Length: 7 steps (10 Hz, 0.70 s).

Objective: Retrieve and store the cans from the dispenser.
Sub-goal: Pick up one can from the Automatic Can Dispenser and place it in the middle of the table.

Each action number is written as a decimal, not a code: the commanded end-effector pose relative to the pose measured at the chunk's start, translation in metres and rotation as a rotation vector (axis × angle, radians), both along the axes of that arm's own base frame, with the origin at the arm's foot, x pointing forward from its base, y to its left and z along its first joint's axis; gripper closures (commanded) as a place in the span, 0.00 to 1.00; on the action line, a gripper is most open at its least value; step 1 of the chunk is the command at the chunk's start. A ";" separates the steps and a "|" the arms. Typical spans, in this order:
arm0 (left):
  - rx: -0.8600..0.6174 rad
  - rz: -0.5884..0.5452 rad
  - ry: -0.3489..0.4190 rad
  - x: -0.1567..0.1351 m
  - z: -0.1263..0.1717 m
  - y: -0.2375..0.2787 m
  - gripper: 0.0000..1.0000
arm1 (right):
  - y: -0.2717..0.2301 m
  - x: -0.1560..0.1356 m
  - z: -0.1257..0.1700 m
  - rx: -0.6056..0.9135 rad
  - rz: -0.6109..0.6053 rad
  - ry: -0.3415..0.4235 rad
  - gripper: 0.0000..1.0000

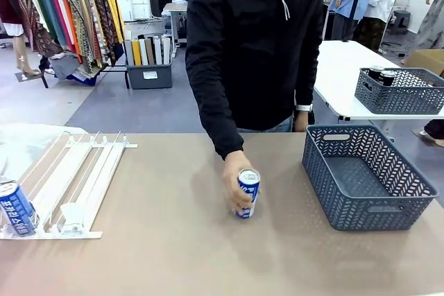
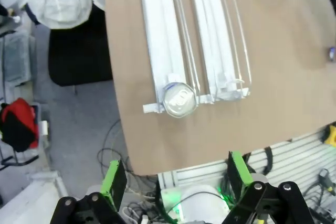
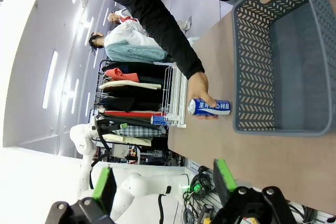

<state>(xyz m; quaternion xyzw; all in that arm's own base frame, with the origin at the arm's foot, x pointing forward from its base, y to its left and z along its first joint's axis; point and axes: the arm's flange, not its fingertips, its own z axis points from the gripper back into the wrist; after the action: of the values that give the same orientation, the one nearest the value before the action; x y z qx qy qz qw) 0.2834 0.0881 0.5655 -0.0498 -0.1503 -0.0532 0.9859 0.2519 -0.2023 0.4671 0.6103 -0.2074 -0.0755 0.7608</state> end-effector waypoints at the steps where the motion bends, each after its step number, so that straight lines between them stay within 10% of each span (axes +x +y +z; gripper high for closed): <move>1: -0.028 0.008 0.022 -0.001 0.005 0.004 0.00 | -0.001 0.001 0.002 0.008 -0.002 -0.018 0.00; 7: -0.058 0.035 0.041 0.029 -0.085 -0.037 0.00 | -0.001 0.001 0.002 0.008 -0.002 -0.018 0.00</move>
<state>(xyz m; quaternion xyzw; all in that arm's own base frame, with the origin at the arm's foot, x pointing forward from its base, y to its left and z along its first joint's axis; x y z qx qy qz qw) 0.3136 0.0573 0.4941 -0.0870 -0.1209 -0.0568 0.9872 0.2519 -0.2023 0.4672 0.6103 -0.2075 -0.0754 0.7608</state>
